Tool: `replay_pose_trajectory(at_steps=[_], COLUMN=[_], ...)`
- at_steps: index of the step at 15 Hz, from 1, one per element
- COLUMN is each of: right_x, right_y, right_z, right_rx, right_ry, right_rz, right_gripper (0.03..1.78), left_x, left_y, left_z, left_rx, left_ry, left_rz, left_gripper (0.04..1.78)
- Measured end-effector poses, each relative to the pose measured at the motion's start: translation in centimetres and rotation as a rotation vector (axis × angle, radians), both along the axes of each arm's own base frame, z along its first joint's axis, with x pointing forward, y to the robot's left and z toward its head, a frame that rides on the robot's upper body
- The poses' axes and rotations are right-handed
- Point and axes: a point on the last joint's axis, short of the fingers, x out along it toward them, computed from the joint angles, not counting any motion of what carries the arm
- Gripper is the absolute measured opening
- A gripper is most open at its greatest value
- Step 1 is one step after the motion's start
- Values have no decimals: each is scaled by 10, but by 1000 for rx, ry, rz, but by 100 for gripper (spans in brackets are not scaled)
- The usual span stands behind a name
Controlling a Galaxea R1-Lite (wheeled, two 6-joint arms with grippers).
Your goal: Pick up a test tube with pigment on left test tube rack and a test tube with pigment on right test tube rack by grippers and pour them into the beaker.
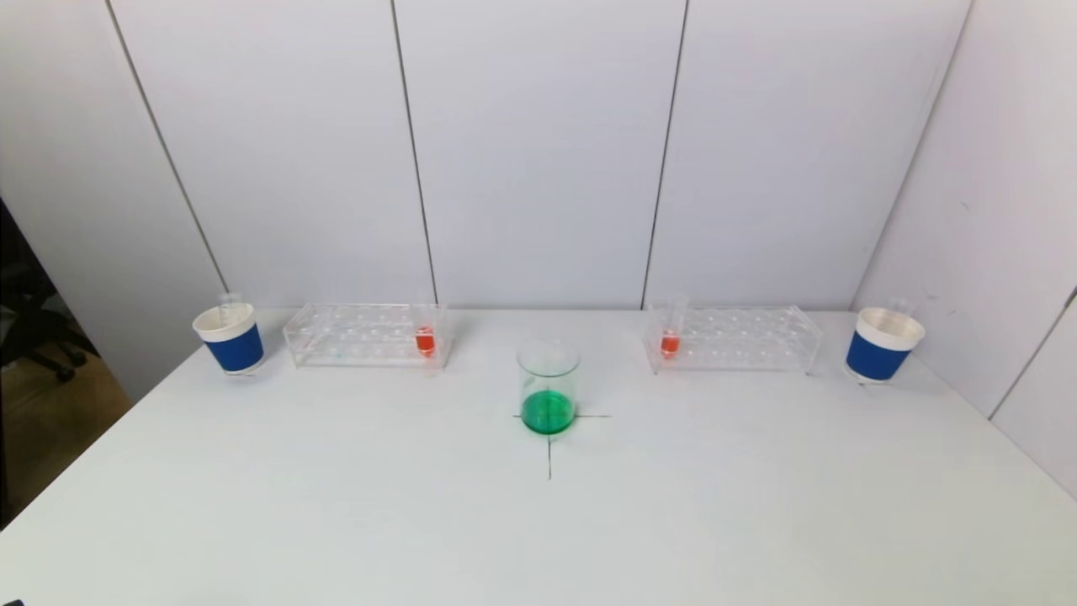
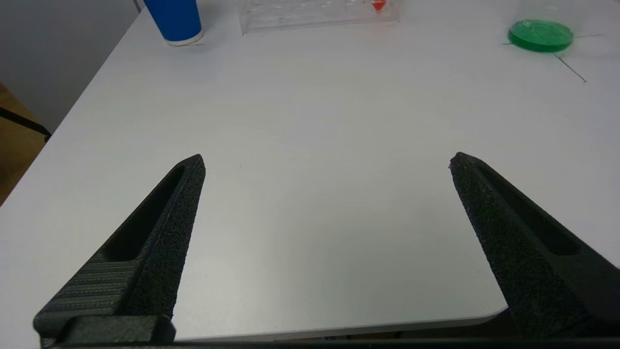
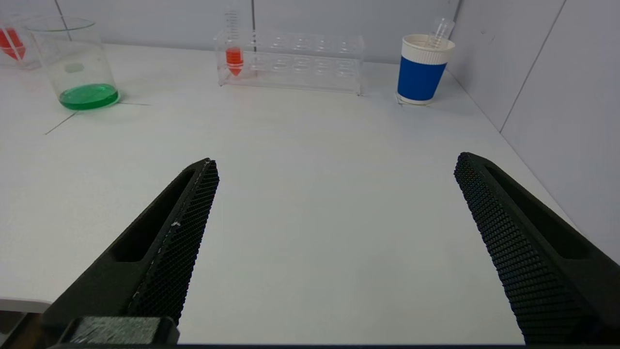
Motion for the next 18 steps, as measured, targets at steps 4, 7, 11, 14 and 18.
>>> replay_pose_trajectory(at_steps=[4,7,11,14,18], right_x=[0,0,0,0,0], right_y=[0,0,0,0,0], right_z=[0,0,0,0,0], right_rx=[0,0,1,1,1], right_ry=[0,0,0,0,0], right_rz=[0,0,0,0,0], right_gripper=[177,177,177,177,177], left_x=[-11,-19,-23,-24,-24], left_y=[0,0,0,0,0], left_z=[-12,-14,-15,-16,-16], left_rx=[8,10,-3,-25,-25], left_ry=[3,-75,-143,-150,-151], left_rz=[14,18,25,29,29], left_gripper=[176,176,176,176,176])
